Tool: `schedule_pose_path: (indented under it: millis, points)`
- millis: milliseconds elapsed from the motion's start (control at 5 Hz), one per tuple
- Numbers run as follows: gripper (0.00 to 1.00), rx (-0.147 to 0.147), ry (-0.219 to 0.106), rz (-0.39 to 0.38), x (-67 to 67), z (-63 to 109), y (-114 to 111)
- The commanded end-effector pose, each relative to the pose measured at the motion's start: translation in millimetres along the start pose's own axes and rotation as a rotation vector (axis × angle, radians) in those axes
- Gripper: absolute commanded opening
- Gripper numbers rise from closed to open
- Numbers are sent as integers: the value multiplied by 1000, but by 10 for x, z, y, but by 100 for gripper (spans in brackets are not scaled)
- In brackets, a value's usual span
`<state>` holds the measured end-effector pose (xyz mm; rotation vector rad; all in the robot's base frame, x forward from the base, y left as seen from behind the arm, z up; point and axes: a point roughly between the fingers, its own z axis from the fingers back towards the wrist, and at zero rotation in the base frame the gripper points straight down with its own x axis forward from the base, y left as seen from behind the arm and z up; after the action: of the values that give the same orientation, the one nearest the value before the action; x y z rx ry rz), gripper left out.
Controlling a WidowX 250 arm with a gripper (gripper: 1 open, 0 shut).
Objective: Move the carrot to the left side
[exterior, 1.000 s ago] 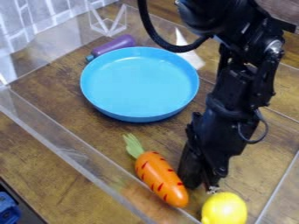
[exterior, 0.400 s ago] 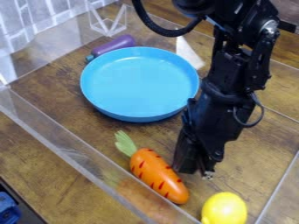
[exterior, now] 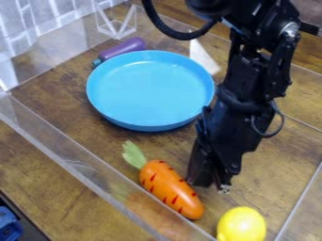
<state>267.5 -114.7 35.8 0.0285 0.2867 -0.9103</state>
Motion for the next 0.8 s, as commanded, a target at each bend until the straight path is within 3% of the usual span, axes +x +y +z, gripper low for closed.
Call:
schedule_pose_path:
  millis: [0, 600]
  points:
    - [0, 24, -66, 26, -32, 177, 76]
    - [0, 12, -73, 41, -37, 111, 95]
